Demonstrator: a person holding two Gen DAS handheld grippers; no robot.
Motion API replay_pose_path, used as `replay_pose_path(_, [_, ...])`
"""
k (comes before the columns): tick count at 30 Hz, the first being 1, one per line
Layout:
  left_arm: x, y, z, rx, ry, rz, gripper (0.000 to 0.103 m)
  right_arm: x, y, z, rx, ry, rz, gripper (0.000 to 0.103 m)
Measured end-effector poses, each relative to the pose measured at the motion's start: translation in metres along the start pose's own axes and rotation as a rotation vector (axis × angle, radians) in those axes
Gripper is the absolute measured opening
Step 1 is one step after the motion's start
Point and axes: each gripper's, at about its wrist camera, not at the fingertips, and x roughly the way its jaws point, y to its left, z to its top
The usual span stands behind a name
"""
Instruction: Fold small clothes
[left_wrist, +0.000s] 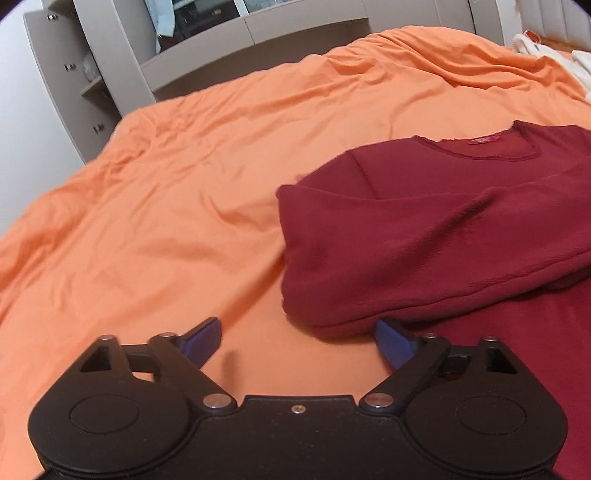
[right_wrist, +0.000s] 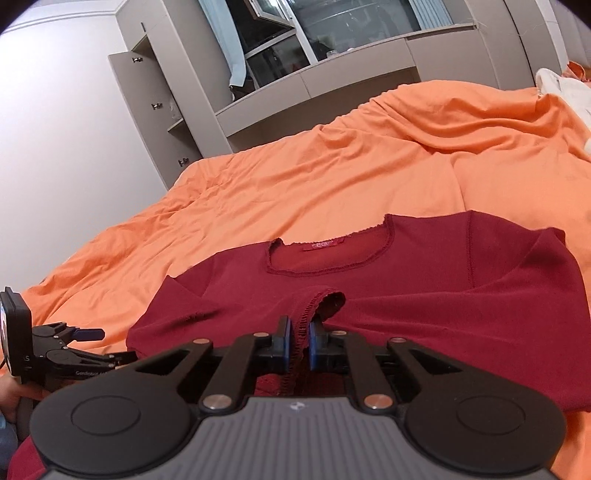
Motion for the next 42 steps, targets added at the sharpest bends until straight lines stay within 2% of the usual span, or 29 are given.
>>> replay_pose_path(3, [-0.002,0.004,0.001,-0.022,-0.024,0.005,0.070,0.000,-0.003,0.001,0.010,-0.003,-0.007,0.011])
replay_pose_path(6, [-0.006,0.009,0.000,-0.045,-0.055,-0.014,0.069,-0.002,-0.005,0.001,0.018,-0.011,-0.011,0.011])
replay_pose_path(11, [0.004,0.003,0.000,0.001,-0.003,-0.039,0.068,-0.002,-0.006,0.000,0.023,-0.011,-0.018,0.011])
replay_pose_path(13, [0.006,0.003,0.001,-0.001,0.001,-0.043,0.058,-0.002,-0.005,-0.002,0.021,-0.002,-0.022,0.011])
replay_pose_path(14, [0.005,0.004,0.001,-0.008,-0.004,-0.059,0.045,-0.001,-0.005,-0.002,0.019,0.007,-0.025,0.011])
replay_pose_path(15, [0.005,0.006,0.001,-0.016,-0.009,-0.077,0.037,0.002,-0.005,-0.003,0.018,0.021,-0.028,0.011])
replay_pose_path(16, [0.005,0.007,0.001,-0.023,-0.014,-0.087,0.034,0.004,-0.006,-0.004,0.019,0.035,-0.031,0.011])
replay_pose_path(20, [0.001,0.010,-0.001,-0.044,-0.037,-0.112,0.010,0.008,-0.010,-0.009,0.037,0.068,-0.031,0.011])
replay_pose_path(24, [-0.006,0.017,0.000,-0.114,-0.078,-0.101,0.003,0.008,-0.002,-0.010,-0.011,0.081,-0.013,0.011])
replay_pose_path(27, [-0.008,0.031,0.000,-0.211,-0.083,-0.114,0.003,0.010,0.010,-0.013,-0.078,0.103,-0.031,0.011])
replay_pose_path(30, [-0.002,0.038,-0.002,-0.267,-0.035,-0.152,0.003,0.010,0.012,-0.014,-0.096,0.112,-0.057,0.012])
replay_pose_path(34, [0.002,0.040,-0.004,-0.284,0.011,-0.175,0.003,0.012,0.009,-0.015,-0.085,0.132,-0.053,0.012])
replay_pose_path(36, [0.003,0.042,-0.005,-0.293,0.045,-0.176,0.005,0.013,0.008,-0.014,-0.090,0.144,-0.059,0.018])
replay_pose_path(37, [0.002,0.044,-0.006,-0.301,0.058,-0.181,0.010,0.011,0.007,-0.014,-0.090,0.143,-0.062,0.020])
replay_pose_path(38, [0.000,0.048,-0.007,-0.313,0.064,-0.190,0.021,0.009,0.008,-0.013,-0.092,0.141,-0.065,0.024])
replay_pose_path(40, [-0.009,0.056,-0.010,-0.355,0.042,-0.194,0.032,0.004,0.008,-0.012,-0.094,0.129,-0.062,0.039])
replay_pose_path(41, [-0.013,0.059,-0.009,-0.366,0.023,-0.196,0.041,0.002,0.008,-0.011,-0.096,0.117,-0.065,0.051])
replay_pose_path(42, [-0.013,0.061,-0.007,-0.377,0.004,-0.192,0.053,0.001,0.009,-0.010,-0.102,0.109,-0.073,0.058])
